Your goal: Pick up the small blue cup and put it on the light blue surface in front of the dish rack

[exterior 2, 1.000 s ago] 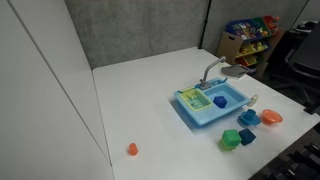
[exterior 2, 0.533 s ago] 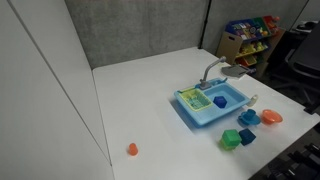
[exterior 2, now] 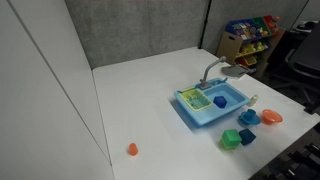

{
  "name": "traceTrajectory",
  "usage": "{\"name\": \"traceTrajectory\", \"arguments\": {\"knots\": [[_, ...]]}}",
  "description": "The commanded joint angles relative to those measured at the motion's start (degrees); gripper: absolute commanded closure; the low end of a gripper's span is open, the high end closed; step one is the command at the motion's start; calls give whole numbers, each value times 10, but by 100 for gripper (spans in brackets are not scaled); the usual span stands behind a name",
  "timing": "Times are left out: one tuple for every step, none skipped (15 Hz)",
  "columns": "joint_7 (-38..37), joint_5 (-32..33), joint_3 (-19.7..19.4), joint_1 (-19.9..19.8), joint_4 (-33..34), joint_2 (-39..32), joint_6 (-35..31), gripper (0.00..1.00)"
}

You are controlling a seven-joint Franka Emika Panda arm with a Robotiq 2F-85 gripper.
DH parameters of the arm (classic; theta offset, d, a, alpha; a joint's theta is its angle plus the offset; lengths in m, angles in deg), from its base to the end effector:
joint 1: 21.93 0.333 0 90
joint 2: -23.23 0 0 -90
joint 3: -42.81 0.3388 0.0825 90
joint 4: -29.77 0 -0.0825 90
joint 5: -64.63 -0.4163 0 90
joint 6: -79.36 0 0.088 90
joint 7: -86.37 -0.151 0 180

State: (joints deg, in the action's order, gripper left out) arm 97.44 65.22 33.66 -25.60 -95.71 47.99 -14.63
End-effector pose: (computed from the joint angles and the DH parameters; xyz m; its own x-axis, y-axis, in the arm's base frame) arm 0.4158 -0.1023 0.5160 0.9941 -0.0063 -0.1086 -0.0149 -0.9968 -0.0788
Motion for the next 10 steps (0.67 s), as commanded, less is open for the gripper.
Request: {"name": "traceTrajectory", "arguments": {"knots": [[1,-29,-3,1,52,-77,-13,0],[-2,-36,-1,0,60,-95,-19,0],[-7,-40,2,-1,69,-114,-25,0],[-12,-44,4,-2,77,-129,-31,0],[-21,-45,7,-3,86,-145,-38,0],[-32,-44,10,-4,93,-160,-44,0],[-45,-42,13,-5,101,-175,-50,0],[-61,-39,16,-6,107,-190,-57,0],[-79,-35,19,-6,113,-203,-64,0],[-91,-35,20,-7,120,-216,-66,0]]}}
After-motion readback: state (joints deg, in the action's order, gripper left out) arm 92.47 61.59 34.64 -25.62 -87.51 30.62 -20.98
